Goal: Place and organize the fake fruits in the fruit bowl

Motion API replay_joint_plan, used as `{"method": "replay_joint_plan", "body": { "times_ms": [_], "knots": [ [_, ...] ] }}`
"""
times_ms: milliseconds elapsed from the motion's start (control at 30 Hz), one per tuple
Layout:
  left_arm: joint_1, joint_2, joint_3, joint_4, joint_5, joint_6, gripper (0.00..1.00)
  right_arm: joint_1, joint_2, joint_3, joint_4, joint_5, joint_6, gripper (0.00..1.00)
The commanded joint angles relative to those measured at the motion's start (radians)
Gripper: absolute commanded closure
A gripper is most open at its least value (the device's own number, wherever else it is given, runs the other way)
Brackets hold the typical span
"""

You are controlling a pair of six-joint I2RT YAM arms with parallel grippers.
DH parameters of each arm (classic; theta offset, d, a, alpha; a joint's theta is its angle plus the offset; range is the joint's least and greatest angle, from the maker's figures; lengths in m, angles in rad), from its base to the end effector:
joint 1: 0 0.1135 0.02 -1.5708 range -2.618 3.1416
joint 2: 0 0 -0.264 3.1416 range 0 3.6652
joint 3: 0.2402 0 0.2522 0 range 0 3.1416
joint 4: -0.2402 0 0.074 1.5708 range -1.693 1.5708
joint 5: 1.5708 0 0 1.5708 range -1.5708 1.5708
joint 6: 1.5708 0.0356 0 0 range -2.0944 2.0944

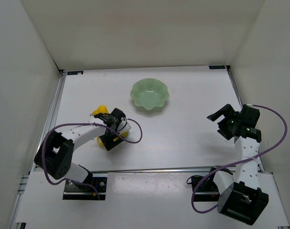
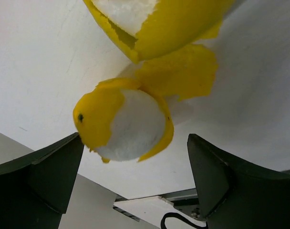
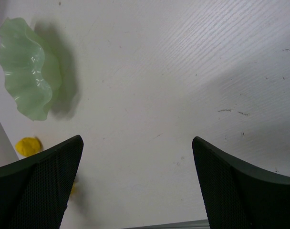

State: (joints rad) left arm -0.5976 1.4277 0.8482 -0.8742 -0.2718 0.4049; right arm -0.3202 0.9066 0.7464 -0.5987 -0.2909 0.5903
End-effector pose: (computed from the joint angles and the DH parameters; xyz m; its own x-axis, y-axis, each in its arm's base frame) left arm 0.1979 -0.1231 0.1833 -0.5513 0.8343 -0.0024 0.7978 0.5280 0.2911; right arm 0.1808 -0.0492 0.2671 -0.4847 0.7225 -0.4929 0.4500 0.6893 0.5678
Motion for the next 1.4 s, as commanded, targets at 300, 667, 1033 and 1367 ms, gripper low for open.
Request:
{"method": "replay_joint_plan", "body": {
  "times_ms": [300, 667, 1033, 1367],
  "knots": [
    [0.053, -0.029, 0.043, 0.061, 0.103, 0.044, 0.46, 0.003, 0.006, 0.025, 0.007, 0.006, -0.023, 0.01],
    [0.062, 0.037, 0.472, -0.083, 0.057, 0.265, 0.64, 0.003, 0.025, -0.025, 0.040, 0.004, -0.023, 0.01],
    [0.019, 0.637, 1.247, 0.106, 0.017, 0.014, 0.53, 0.119, 0.044, -0.044, 0.040, 0.091, -0.032, 0.01],
    [0.008, 0.699, 1.366, 0.115, -0.099, -0.084, 0.00, 0.682, 0.123, 0.054, 0.160, 0.294, -0.106, 0.01]
  ]
}}
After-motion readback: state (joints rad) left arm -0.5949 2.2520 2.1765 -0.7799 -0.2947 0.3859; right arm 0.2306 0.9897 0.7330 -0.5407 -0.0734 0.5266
